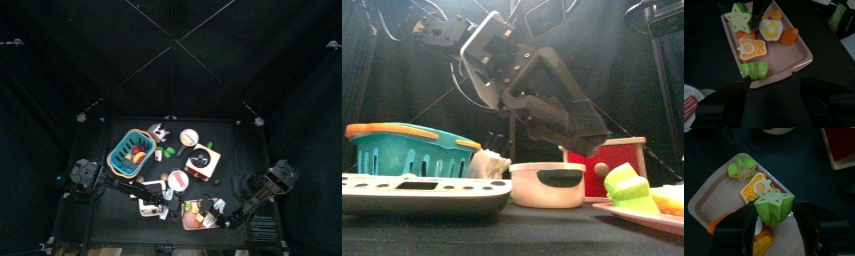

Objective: Grab starfruit bottom

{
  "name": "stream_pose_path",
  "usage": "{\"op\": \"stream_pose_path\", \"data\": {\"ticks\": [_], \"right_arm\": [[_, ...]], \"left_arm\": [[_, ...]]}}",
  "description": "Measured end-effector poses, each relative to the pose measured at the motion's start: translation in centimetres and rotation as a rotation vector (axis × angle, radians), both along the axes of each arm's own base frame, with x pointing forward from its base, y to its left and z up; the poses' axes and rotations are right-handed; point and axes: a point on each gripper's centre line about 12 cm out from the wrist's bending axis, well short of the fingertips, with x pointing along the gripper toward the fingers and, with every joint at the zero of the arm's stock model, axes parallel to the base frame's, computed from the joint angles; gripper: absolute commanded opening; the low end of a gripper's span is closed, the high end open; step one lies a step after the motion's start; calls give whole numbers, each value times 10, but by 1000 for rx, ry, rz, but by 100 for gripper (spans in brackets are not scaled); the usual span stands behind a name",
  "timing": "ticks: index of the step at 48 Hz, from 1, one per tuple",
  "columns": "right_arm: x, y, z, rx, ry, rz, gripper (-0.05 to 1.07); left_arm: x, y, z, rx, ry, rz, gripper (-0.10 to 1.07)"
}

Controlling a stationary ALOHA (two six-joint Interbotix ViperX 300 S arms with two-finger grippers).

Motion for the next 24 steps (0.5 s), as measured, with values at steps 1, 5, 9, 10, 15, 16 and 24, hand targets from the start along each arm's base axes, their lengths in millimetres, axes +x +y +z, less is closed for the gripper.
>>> {"op": "stream_pose_path", "data": {"ticks": [1, 5, 9, 10, 15, 16, 24], "right_arm": [[0, 0, 0, 0, 0, 0, 67], [0, 0, 0, 0, 0, 0, 67], [0, 0, 0, 0, 0, 0, 67], [0, 0, 0, 0, 0, 0, 67], [0, 0, 0, 2, 2, -2, 67], [0, 0, 0, 3, 1, -1, 67], [0, 0, 0, 7, 4, -3, 67]], "left_arm": [[2, 0, 1, 0, -3, -1, 99], [10, -2, -3, 4, -4, -4, 99], [15, -2, -9, 11, 11, 0, 99], [17, -1, -11, 14, 18, 3, 99], [22, -2, -14, 23, 38, 6, 99], [23, -1, -15, 25, 42, 8, 99], [27, 0, -18, 37, 57, 10, 99]]}}
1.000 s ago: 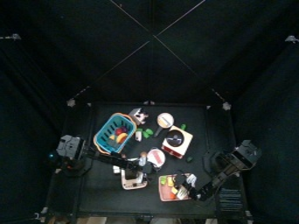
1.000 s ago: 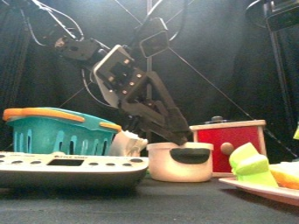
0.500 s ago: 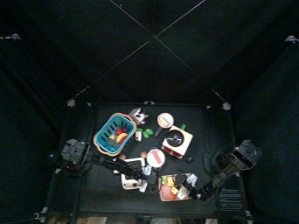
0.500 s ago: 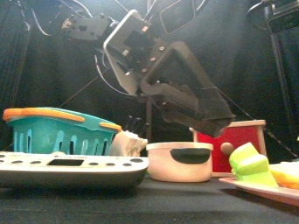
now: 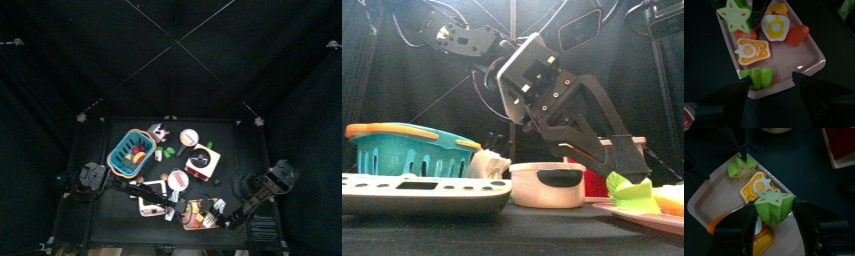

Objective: Grab starfruit bottom

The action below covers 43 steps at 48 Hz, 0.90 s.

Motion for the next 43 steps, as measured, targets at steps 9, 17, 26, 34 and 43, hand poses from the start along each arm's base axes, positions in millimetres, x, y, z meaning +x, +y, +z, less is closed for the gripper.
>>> {"op": "stream_pose_path", "data": {"ticks": [9, 17, 26, 34, 43], "right_arm": [[0, 0, -1, 4, 1, 2, 67], [0, 0, -1, 6, 2, 0, 67], [0, 1, -1, 14, -1, 5, 67], [0, 2, -2, 18, -1, 7, 67], [1, 4, -3, 31, -1, 15, 67]], "left_arm": [[6, 3, -3, 11, -1, 1, 99], [10, 9, -3, 24, 5, 8, 99], [9, 12, -7, 53, 28, 0, 98], [9, 13, -12, 86, 33, -23, 98], [10, 12, -11, 127, 19, -59, 98]]}}
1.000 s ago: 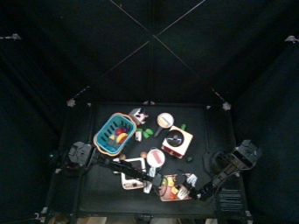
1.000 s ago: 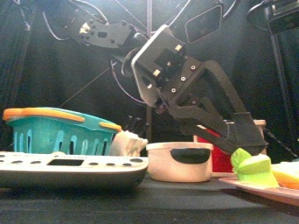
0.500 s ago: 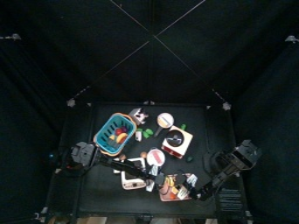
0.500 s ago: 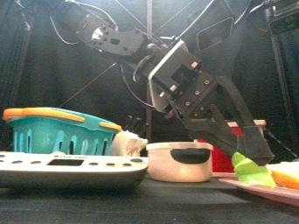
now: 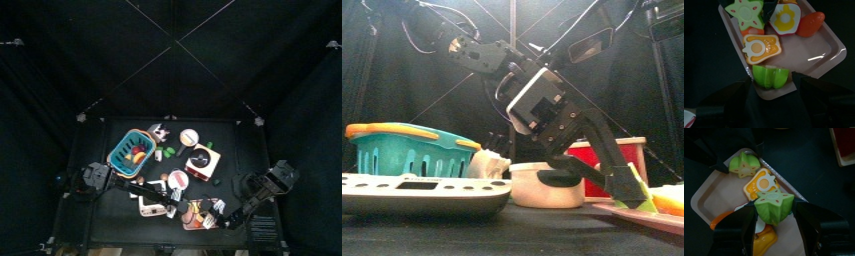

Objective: Grab starfruit bottom

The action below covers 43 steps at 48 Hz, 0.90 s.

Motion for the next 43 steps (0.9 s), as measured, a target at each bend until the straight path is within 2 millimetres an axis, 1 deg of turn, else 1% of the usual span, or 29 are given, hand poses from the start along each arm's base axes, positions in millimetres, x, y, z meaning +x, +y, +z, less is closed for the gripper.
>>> {"op": "stream_pose_path", "data": {"ticks": [16, 22, 29, 38, 43], "right_arm": [[0, 0, -1, 4, 1, 0, 67], [0, 1, -1, 2, 2, 1, 67], [0, 0, -1, 2, 2, 0, 67], [0, 0, -1, 0, 3, 0, 67], [0, 0, -1, 4, 1, 0, 67]], "left_arm": [[5, 0, 3, 65, -28, -57, 98], [6, 0, -4, 75, -19, -64, 98], [7, -1, -6, 76, -17, -66, 97], [7, -1, -7, 78, -15, -66, 93], [6, -1, -7, 81, -14, -69, 87]]}}
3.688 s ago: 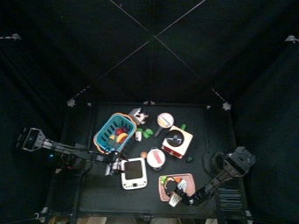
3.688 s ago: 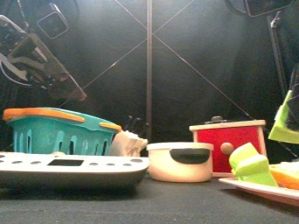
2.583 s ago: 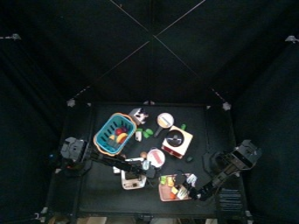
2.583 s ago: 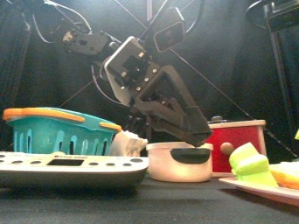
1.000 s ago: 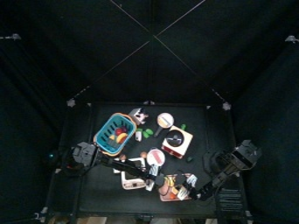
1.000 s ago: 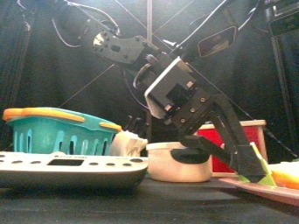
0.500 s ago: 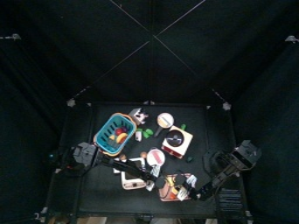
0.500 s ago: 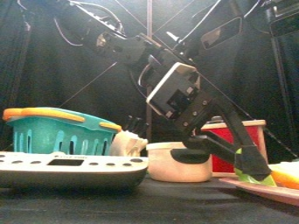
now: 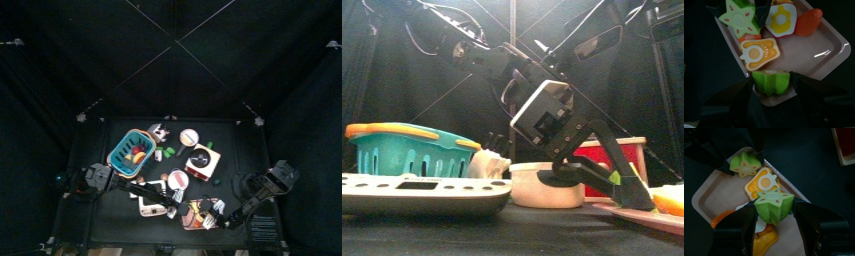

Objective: Grab starfruit bottom

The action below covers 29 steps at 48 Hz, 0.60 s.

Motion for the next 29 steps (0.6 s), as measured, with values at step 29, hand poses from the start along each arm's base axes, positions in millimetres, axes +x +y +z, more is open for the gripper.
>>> {"op": "stream_pose_path", "data": {"ticks": [29], "right_arm": [[0, 0, 0, -3, 2, 5, 67]], "left_arm": [[-14, 1, 22, -5, -13, 4, 64]]}}
